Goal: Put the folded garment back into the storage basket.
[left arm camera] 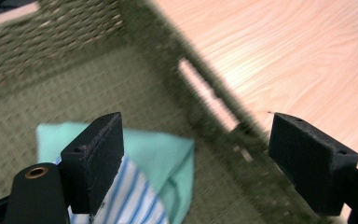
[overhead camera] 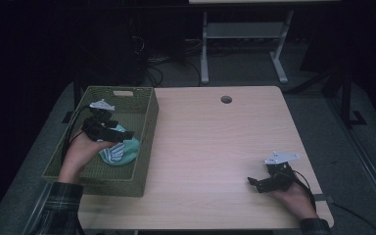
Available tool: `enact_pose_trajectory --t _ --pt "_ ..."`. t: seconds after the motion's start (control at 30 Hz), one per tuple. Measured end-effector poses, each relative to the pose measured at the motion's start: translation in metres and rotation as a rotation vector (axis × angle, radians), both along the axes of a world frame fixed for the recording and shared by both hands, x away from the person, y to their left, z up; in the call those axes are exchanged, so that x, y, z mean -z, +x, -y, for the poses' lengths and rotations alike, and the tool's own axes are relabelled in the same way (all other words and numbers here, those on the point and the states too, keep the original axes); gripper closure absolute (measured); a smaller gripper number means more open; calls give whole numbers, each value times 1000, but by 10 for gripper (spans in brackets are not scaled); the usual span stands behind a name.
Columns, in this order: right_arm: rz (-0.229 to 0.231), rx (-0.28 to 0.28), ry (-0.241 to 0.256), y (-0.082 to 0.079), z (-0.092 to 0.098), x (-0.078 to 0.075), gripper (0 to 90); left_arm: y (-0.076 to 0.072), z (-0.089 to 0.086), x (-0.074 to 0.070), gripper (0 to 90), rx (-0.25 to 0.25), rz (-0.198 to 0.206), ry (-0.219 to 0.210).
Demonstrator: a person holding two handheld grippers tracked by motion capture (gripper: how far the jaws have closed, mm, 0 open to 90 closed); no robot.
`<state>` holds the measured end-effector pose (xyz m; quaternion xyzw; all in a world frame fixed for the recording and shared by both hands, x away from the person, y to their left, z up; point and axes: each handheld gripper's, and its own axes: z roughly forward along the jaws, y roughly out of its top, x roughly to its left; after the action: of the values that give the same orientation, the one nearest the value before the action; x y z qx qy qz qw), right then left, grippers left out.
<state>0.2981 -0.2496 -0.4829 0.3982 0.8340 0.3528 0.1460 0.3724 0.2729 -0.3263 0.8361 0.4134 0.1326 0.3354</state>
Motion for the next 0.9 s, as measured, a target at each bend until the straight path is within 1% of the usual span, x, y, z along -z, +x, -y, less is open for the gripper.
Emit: enact_pose_trajectory --t 0.03,0.07,0.1,0.17,0.23,0.27,0.3,0.33,0.37,0.4,0.43,0.53,0.57,0.6,0.63,0.67,0.7,0.77,0.8,0.83,0.87,0.9 --pt "0 0 0 0 0 0 33 -1 4 -1 177 10 2 0" --pt "0 0 0 0 0 0 33 -2 12 -2 177 27 12 -10" --pt "0 0 0 0 0 0 33 -2 12 -2 177 27 12 -10" --pt "-1 0 0 0 0 0 34 -4 19 -5 177 44 22 -22" --pt "0 0 0 0 0 0 34 -7 26 -7 177 55 31 -36" --pt "0 0 0 0 0 0 33 -8 34 -9 177 68 41 -44" --pt "0 0 0 0 0 0 33 -8 34 -9 177 68 41 -44" --pt "0 0 0 0 0 0 33 -10 43 -11 177 89 50 -46" --pt "0 0 0 0 0 0 33 -10 43 -11 177 89 50 -46" --pt "0 0 0 0 0 0 33 -12 52 -11 177 107 54 -51" --pt "0 0 0 0 0 0 33 -12 52 -11 177 107 54 -51" --pt "0 0 0 0 0 0 34 -15 66 -11 177 138 57 -62" --pt "0 0 0 0 0 0 34 -15 71 -11 177 150 59 -62" --pt "0 0 0 0 0 0 34 -16 80 -9 177 164 59 -64" --pt "0 0 0 0 0 0 34 -16 80 -9 178 164 59 -64" --pt "0 0 0 0 0 0 34 -17 90 -5 177 181 57 -69" --pt "0 0 0 0 0 0 34 -17 90 -5 177 181 57 -69" --pt "0 0 0 0 0 0 33 -17 98 -2 178 211 56 -81" --pt "0 0 0 0 0 0 34 -18 107 3 177 228 61 -71" --pt "0 0 0 0 0 0 34 -18 107 3 178 228 61 -71" --pt "0 0 0 0 0 0 34 -19 115 7 177 242 68 -82" --pt "0 0 0 0 0 0 34 -19 115 7 177 242 68 -82"
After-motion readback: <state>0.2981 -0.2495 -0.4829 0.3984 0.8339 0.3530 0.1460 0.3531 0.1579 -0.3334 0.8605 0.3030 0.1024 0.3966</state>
